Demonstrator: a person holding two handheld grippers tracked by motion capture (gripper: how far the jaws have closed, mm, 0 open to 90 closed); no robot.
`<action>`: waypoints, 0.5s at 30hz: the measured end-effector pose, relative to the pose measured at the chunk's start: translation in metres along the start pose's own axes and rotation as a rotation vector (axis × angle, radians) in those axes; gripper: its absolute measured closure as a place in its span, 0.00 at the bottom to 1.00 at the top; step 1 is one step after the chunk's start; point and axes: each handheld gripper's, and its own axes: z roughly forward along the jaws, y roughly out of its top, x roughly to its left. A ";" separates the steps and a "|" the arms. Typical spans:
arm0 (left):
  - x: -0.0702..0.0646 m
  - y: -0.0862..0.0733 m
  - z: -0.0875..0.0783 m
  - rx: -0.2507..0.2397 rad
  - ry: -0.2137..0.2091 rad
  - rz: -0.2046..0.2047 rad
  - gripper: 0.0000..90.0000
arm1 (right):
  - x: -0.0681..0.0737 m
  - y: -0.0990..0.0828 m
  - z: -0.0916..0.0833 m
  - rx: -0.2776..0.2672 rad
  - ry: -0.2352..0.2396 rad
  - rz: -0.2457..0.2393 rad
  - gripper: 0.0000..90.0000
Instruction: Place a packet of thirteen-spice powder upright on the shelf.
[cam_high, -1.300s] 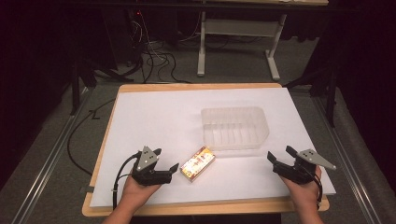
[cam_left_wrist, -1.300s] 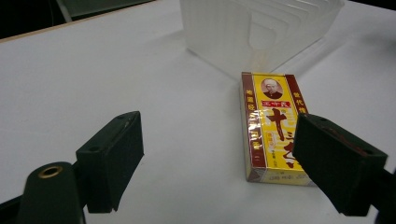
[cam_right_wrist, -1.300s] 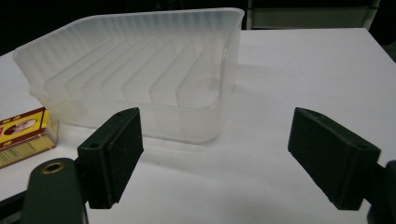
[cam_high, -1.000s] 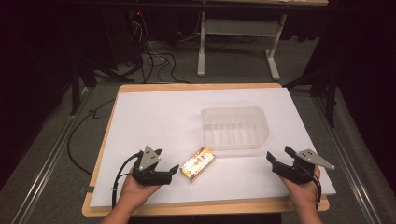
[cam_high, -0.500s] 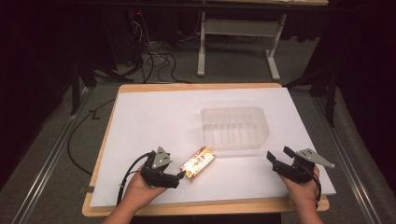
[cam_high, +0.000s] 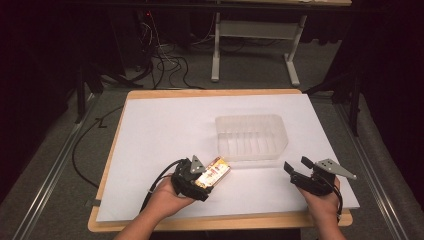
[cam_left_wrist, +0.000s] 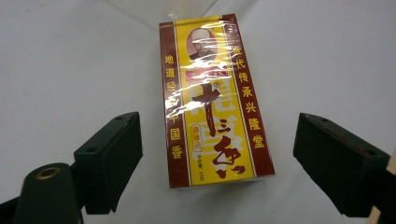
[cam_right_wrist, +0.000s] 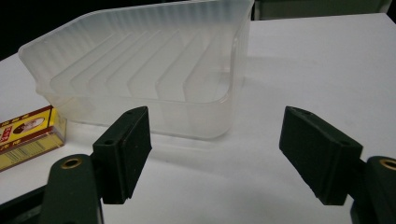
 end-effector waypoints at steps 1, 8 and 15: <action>0.000 0.002 0.002 0.018 -0.003 -0.002 0.18 | 0.000 0.000 0.000 0.001 0.001 0.001 0.29; 0.004 0.014 0.016 0.119 -0.012 -0.017 0.19 | 0.001 0.000 -0.002 -0.002 0.005 0.005 0.29; 0.007 0.017 0.026 0.188 -0.023 -0.028 0.20 | 0.001 0.000 -0.002 -0.003 0.008 0.003 0.29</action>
